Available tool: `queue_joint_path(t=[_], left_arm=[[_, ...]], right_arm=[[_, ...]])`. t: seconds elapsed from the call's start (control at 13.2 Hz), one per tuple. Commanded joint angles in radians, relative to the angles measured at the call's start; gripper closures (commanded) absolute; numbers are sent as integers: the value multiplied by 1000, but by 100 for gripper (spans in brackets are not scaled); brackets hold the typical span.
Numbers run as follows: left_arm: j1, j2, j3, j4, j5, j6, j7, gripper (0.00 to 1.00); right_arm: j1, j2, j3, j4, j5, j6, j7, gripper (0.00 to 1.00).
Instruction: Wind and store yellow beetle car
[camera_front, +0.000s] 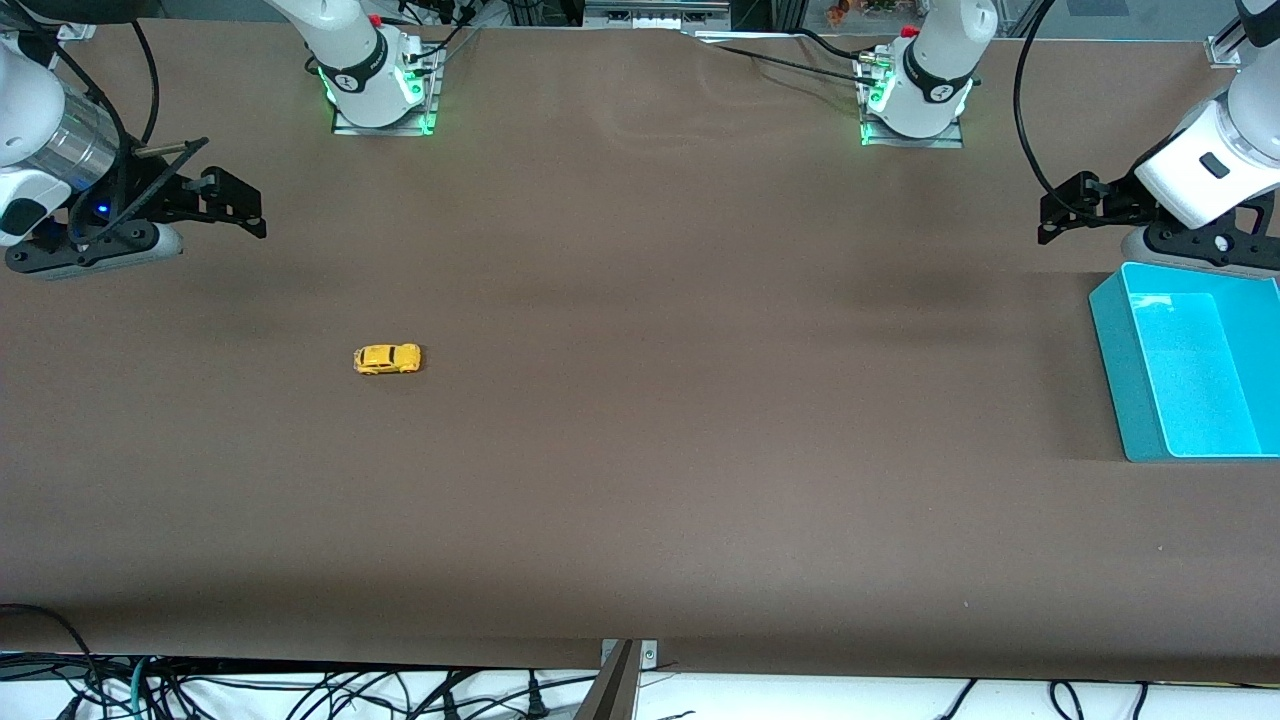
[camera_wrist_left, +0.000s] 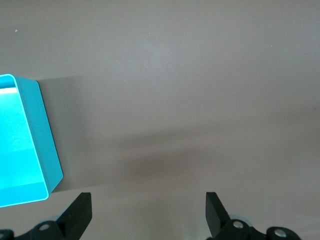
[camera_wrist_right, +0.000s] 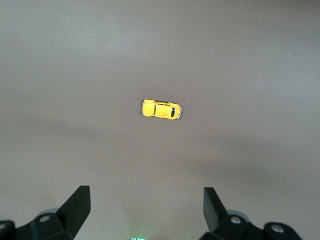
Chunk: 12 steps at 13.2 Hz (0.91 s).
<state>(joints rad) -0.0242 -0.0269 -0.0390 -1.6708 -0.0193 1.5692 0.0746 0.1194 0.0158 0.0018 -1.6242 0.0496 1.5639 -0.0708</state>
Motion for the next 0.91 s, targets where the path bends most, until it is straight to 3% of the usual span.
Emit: queue_joint_path(t=[0.0, 0.83], left_arm=[[6, 7, 2, 25, -8, -20, 13, 0], [7, 7, 4, 25, -8, -20, 13, 0]], right_arm=[[-23, -13, 23, 10, 9, -24, 13, 0], [-23, -22, 21, 1, 4, -12, 11, 0]])
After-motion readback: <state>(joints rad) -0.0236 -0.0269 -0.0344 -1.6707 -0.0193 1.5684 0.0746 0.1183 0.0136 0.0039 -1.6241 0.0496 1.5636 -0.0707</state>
